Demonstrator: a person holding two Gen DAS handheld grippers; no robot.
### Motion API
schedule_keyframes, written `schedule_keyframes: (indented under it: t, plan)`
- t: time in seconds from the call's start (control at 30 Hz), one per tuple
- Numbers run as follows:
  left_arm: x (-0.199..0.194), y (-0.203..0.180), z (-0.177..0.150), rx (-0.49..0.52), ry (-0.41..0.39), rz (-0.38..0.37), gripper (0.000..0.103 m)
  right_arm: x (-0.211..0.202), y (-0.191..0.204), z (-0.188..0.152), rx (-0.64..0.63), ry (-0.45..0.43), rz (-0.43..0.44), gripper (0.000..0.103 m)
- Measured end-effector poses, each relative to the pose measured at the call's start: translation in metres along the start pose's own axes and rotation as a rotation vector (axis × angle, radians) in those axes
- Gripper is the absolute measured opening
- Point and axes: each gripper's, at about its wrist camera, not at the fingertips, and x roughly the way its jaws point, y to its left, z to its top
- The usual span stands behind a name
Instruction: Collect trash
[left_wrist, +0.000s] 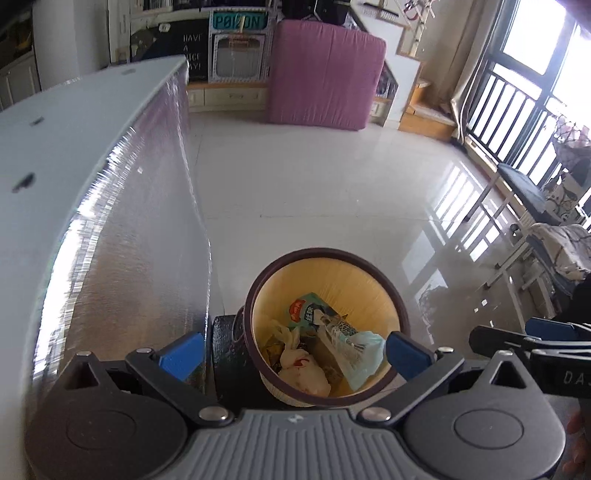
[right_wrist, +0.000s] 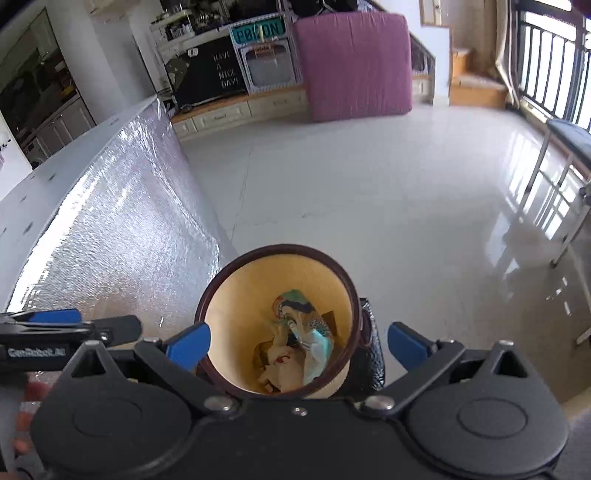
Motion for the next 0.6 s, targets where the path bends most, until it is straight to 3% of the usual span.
schedule_keyframes:
  t: [0.6]
  plan:
    - [-0.112, 0.011, -0.042, 0.013, -0.148, 0.028, 0.103, -0.101, 0.035, -0.028, -0.047, -0.159, -0.009, 0.103]
